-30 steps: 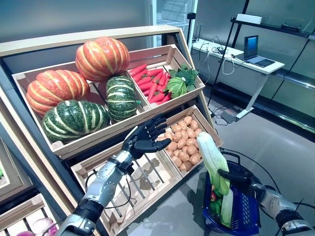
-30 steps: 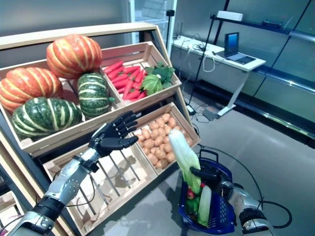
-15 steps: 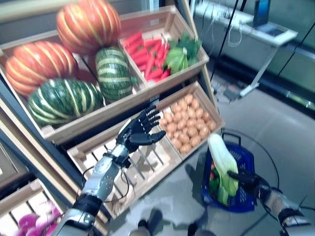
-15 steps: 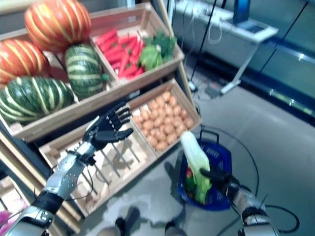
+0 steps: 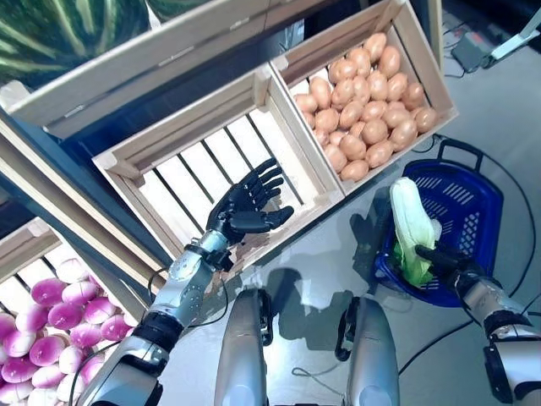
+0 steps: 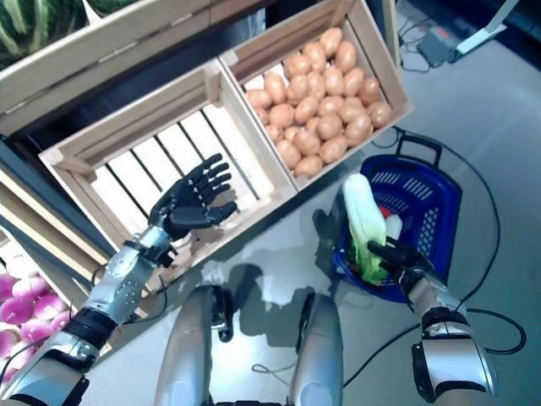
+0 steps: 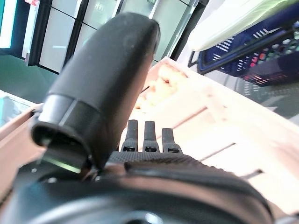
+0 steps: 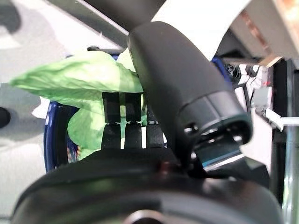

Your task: Put vegetables into the basket

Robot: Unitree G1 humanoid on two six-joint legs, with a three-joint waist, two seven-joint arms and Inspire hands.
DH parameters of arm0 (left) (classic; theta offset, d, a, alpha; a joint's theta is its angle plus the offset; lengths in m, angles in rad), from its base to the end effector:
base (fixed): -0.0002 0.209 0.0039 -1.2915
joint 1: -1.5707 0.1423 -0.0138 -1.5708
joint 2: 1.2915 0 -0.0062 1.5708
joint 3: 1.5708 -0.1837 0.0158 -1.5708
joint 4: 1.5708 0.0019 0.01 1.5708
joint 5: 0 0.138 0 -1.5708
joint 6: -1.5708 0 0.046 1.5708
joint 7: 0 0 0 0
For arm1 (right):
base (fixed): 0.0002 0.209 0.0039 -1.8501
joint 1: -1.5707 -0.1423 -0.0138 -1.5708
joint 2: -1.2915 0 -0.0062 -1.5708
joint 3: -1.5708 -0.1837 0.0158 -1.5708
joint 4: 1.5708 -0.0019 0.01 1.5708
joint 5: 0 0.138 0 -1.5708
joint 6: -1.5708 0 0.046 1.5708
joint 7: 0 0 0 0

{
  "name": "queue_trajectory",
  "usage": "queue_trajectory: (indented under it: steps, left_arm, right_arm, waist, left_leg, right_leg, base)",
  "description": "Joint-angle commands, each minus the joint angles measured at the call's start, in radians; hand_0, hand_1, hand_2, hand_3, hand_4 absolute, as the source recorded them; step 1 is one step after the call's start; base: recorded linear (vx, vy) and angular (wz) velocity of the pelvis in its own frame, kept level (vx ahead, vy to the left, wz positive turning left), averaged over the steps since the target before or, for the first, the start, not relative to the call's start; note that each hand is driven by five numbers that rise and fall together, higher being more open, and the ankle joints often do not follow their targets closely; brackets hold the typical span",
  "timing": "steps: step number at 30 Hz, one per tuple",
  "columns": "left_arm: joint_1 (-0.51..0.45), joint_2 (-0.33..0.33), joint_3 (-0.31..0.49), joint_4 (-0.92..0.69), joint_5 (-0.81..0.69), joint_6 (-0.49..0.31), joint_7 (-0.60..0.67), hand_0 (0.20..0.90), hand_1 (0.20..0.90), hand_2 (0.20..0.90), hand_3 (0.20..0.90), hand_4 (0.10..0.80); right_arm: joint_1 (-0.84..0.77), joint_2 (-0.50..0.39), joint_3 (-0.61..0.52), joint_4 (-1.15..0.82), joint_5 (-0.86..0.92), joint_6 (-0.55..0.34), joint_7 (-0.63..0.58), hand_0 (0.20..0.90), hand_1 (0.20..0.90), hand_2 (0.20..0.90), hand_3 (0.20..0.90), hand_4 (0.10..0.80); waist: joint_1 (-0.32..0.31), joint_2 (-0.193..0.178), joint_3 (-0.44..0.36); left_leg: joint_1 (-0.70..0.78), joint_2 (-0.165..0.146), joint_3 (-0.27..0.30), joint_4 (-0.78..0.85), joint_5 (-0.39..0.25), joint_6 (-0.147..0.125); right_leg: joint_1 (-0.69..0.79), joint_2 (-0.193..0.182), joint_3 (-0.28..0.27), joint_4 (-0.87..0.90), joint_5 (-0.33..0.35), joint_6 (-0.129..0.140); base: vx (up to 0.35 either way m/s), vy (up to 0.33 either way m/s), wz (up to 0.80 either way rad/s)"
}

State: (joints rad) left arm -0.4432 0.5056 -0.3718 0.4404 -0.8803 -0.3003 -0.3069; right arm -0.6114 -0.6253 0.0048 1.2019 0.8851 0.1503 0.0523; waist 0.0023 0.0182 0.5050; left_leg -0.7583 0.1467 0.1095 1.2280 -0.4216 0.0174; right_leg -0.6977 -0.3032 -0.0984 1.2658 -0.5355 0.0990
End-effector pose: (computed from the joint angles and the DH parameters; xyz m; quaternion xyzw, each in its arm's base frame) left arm 0.2795 0.1982 0.0792 -0.1184 -0.0861 -0.2199 0.9645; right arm 0.2619 -0.3248 0.0435 0.2039 0.2303 -0.2316 0.9229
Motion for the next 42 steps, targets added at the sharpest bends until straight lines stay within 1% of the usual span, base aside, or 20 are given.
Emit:
queue_trajectory:
  steps: [1,3,6,8,9,13,16,17,18,19,20,22,24,26,32,39,42]
  left_arm:
    - [-0.098,-0.023,0.019,-0.069,-0.063,-0.163,-0.007,0.9,0.9,0.9,0.9,0.8]
    - [-0.096,-0.024,0.016,-0.076,-0.066,-0.168,-0.002,0.9,0.9,0.9,0.9,0.8]
    - [-0.1,-0.026,0.012,-0.099,-0.069,-0.174,0.017,0.9,0.9,0.9,0.9,0.8]
    - [-0.109,-0.026,0.009,-0.112,-0.067,-0.179,0.035,0.9,0.9,0.9,0.9,0.8]
    - [-0.11,-0.025,0.009,-0.112,-0.067,-0.179,0.037,0.9,0.9,0.9,0.9,0.8]
    - [-0.115,-0.018,0.01,-0.111,-0.081,-0.187,0.043,0.9,0.9,0.9,0.9,0.8]
    - [-0.114,-0.016,0.005,-0.116,-0.08,-0.186,0.044,0.9,0.9,0.9,0.9,0.8]
    - [-0.113,-0.018,0.001,-0.122,-0.074,-0.184,0.047,0.9,0.9,0.9,0.9,0.8]
    - [-0.115,-0.017,0.0,-0.124,-0.074,-0.182,0.049,0.9,0.9,0.9,0.9,0.8]
    - [-0.115,-0.015,-0.001,-0.126,-0.076,-0.18,0.048,0.9,0.9,0.9,0.9,0.8]
    - [-0.113,-0.014,-0.001,-0.132,-0.073,-0.179,0.049,0.9,0.9,0.9,0.9,0.8]
    - [-0.112,-0.012,-0.002,-0.134,-0.074,-0.182,0.047,0.9,0.9,0.9,0.9,0.8]
    - [-0.113,-0.006,0.002,-0.14,-0.073,-0.176,0.047,0.9,0.9,0.9,0.9,0.8]
    - [-0.112,0.005,0.004,-0.149,-0.076,-0.169,0.047,0.9,0.9,0.9,0.9,0.8]
    - [-0.105,0.015,0.007,-0.148,-0.084,-0.152,0.031,0.9,0.9,0.9,0.9,0.8]
    - [-0.092,0.006,-0.002,-0.143,-0.081,-0.133,0.012,0.9,0.9,0.9,0.9,0.8]
    - [-0.088,0.008,-0.002,-0.144,-0.067,-0.122,0.018,0.9,0.9,0.9,0.9,0.8]
  right_arm:
    - [-0.071,-0.13,-0.081,0.056,0.092,-0.093,-0.122,0.3,0.3,0.3,0.3,0.4]
    - [-0.08,-0.139,-0.089,0.061,0.101,-0.089,-0.14,0.3,0.3,0.3,0.3,0.4]
    - [-0.12,-0.15,-0.105,0.052,0.129,-0.09,-0.214,0.3,0.3,0.3,0.3,0.4]
    - [-0.138,-0.152,-0.114,0.052,0.166,-0.11,-0.266,0.3,0.3,0.3,0.3,0.4]
    - [-0.139,-0.153,-0.115,0.053,0.172,-0.111,-0.272,0.3,0.3,0.3,0.3,0.4]
    - [-0.133,-0.167,-0.173,0.063,0.237,-0.146,-0.361,0.3,0.3,0.3,0.3,0.4]
    - [-0.126,-0.17,-0.205,0.069,0.246,-0.166,-0.374,0.3,0.3,0.3,0.3,0.4]
    - [-0.123,-0.171,-0.21,0.067,0.226,-0.162,-0.357,0.3,0.3,0.3,0.3,0.4]
    - [-0.126,-0.178,-0.205,0.065,0.22,-0.158,-0.341,0.724,0.724,0.724,0.724,0.682]
    - [-0.123,-0.185,-0.204,0.063,0.209,-0.154,-0.321,0.9,0.9,0.9,0.9,0.8]
    - [-0.122,-0.192,-0.197,0.059,0.181,-0.143,-0.309,0.9,0.9,0.9,0.9,0.8]
    - [-0.121,-0.201,-0.179,0.053,0.165,-0.158,-0.259,0.9,0.9,0.9,0.9,0.8]
    - [-0.118,-0.205,-0.17,0.034,0.148,-0.152,-0.259,0.9,0.9,0.9,0.9,0.8]
    - [-0.112,-0.212,-0.161,0.021,0.139,-0.159,-0.227,0.9,0.9,0.9,0.9,0.8]
    - [-0.103,-0.215,-0.136,0.018,0.1,-0.157,-0.184,0.9,0.9,0.9,0.9,0.8]
    - [-0.085,-0.184,-0.107,0.013,0.069,-0.163,-0.122,0.9,0.9,0.9,0.9,0.8]
    - [-0.07,-0.162,-0.094,-0.009,0.067,-0.188,-0.101,0.9,0.9,0.9,0.9,0.8]
  waist:
    - [0.011,0.023,-0.026]
    - [0.01,0.028,-0.02]
    - [0.004,0.04,-0.01]
    - [0.0,0.044,-0.007]
    - [0.0,0.044,-0.008]
    - [-0.002,0.045,-0.01]
    - [-0.004,0.045,-0.009]
    - [-0.006,0.045,-0.01]
    - [-0.007,0.044,-0.011]
    - [-0.008,0.043,-0.013]
    - [-0.009,0.042,-0.015]
    - [-0.009,0.04,-0.018]
    - [-0.011,0.036,-0.022]
    - [-0.011,0.033,-0.026]
    - [-0.004,0.023,-0.045]
    - [0.007,0.008,-0.084]
    - [0.009,-0.005,-0.105]
  left_leg:
    - [0.075,-0.014,0.017,0.11,-0.249,0.077]
    - [0.047,-0.016,0.014,0.136,-0.256,0.075]
    - [-0.014,-0.019,0.011,0.181,-0.265,0.068]
    - [-0.04,-0.016,0.013,0.198,-0.269,0.068]
    - [-0.043,-0.015,0.013,0.202,-0.271,0.067]
    - [-0.059,-0.012,0.009,0.223,-0.284,0.065]
    - [-0.069,-0.01,0.008,0.232,-0.285,0.065]
    - [-0.073,-0.01,0.006,0.232,-0.284,0.063]
    - [-0.075,-0.01,0.005,0.231,-0.282,0.061]
    - [-0.077,-0.009,0.006,0.23,-0.281,0.058]
    - [-0.08,-0.008,0.005,0.23,-0.28,0.057]
    - [-0.084,-0.007,0.004,0.227,-0.276,0.057]
    - [-0.084,-0.005,0.006,0.22,-0.273,0.057]
    - [-0.081,-0.003,0.006,0.21,-0.27,0.055]
    - [-0.058,0.001,0.004,0.162,-0.251,0.053]
    - [0.05,0.009,0.017,-0.007,-0.185,0.051]
    - [0.115,0.01,0.024,-0.102,-0.144,0.051]
  right_leg:
    - [-0.011,0.012,-0.012,-0.01,0.037,-0.131]
    - [-0.041,0.013,-0.005,0.015,0.03,-0.131]
    - [-0.107,0.021,0.011,0.055,0.023,-0.13]
    - [-0.136,0.026,0.018,0.073,0.019,-0.132]
    - [-0.139,0.026,0.019,0.076,0.017,-0.133]
    - [-0.157,0.032,0.02,0.096,0.005,-0.133]
    - [-0.167,0.035,0.018,0.105,0.005,-0.133]
    - [-0.17,0.038,0.018,0.106,0.006,-0.131]
    - [-0.173,0.04,0.019,0.105,0.008,-0.131]
    - [-0.175,0.042,0.019,0.105,0.009,-0.13]
    - [-0.178,0.044,0.02,0.105,0.01,-0.13]
    - [-0.184,0.044,0.02,0.101,0.014,-0.13]
    - [-0.184,0.045,0.019,0.097,0.016,-0.13]
    - [-0.182,0.047,0.017,0.088,0.02,-0.127]
    - [-0.157,0.051,0.005,0.041,0.04,-0.121]
    - [-0.048,0.055,-0.016,-0.106,0.104,-0.113]
    - [0.021,0.06,-0.033,-0.191,0.138,-0.109]
  base:
    - [-0.082,0.003,-0.01]
    - [-0.068,0.005,0.04]
    - [-0.082,0.02,0.03]
    - [-0.073,0.019,-0.05]
    - [-0.032,0.002,-0.05]
    - [-0.003,-0.005,-0.02]
    - [0.0,0.0,0.0]
    - [0.0,0.0,0.0]
    - [0.0,0.0,0.0]
    - [0.0,0.0,0.0]
    - [0.0,0.0,0.0]
    - [-0.009,-0.016,-0.04]
    - [-0.002,-0.016,-0.04]
    - [0.004,-0.017,-0.05]
    - [0.006,-0.008,-0.03]
    - [0.027,-0.008,-0.03]
    - [0.042,-0.024,-0.03]
